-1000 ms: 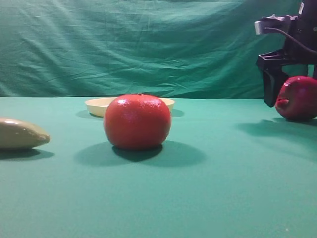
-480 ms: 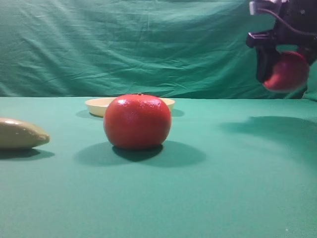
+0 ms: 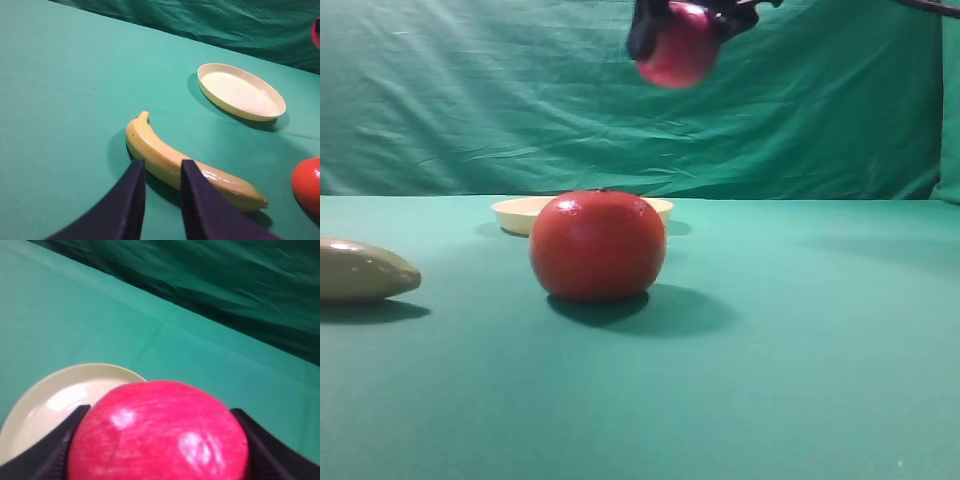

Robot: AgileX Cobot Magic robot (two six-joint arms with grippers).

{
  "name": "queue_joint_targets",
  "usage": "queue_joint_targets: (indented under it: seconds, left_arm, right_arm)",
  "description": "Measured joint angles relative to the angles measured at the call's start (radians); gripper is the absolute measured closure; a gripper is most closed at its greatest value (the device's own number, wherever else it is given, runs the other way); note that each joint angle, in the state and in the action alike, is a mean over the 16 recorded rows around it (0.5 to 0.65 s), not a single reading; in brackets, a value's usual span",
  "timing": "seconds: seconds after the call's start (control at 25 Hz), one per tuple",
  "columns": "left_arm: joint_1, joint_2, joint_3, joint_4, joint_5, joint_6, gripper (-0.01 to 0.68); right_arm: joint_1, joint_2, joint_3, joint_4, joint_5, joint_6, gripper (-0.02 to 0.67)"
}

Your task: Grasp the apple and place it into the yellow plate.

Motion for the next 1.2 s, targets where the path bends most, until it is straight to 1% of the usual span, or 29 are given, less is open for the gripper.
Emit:
queue_joint_targets:
  seconds: [0.12, 0.4, 0.64, 0.72, 0.84, 0.92, 1.04, 1.2]
  left_arm:
    - [0.0, 0.0, 0.0, 0.0, 0.0, 0.0, 0.516]
    - [0.0, 0.0, 0.0, 0.0, 0.0, 0.0, 0.516]
    - [0.0, 0.0, 0.0, 0.0, 0.0, 0.0, 0.516]
    - [0.0, 0.0, 0.0, 0.0, 0.0, 0.0, 0.516]
    - [0.0, 0.0, 0.0, 0.0, 0.0, 0.0, 0.516]
    - [0.0, 0.0, 0.0, 0.0, 0.0, 0.0, 0.516]
    - [0.0, 0.0, 0.0, 0.0, 0.0, 0.0, 0.516]
    - [0.0, 0.0, 0.0, 0.0, 0.0, 0.0, 0.516]
  right_arm:
    - [0.012, 0.035, 0.0, 0.0, -0.02, -0.006, 0.135]
    - [0.022, 0.078, -0.005, -0.005, -0.032, -0.01, 0.061]
    - [0.026, 0.057, -0.043, -0.051, 0.054, -0.01, -0.006]
    - [0.026, 0.036, -0.066, -0.072, 0.104, -0.01, -0.007]
    - [0.026, -0.009, -0.103, -0.104, 0.196, -0.01, 0.028]
    - [0.026, -0.047, -0.129, -0.125, 0.268, -0.01, 0.071]
    - [0.026, -0.111, -0.163, -0.152, 0.387, -0.005, 0.169]
    - [0.026, -0.205, -0.194, -0.168, 0.541, 0.021, 0.334]
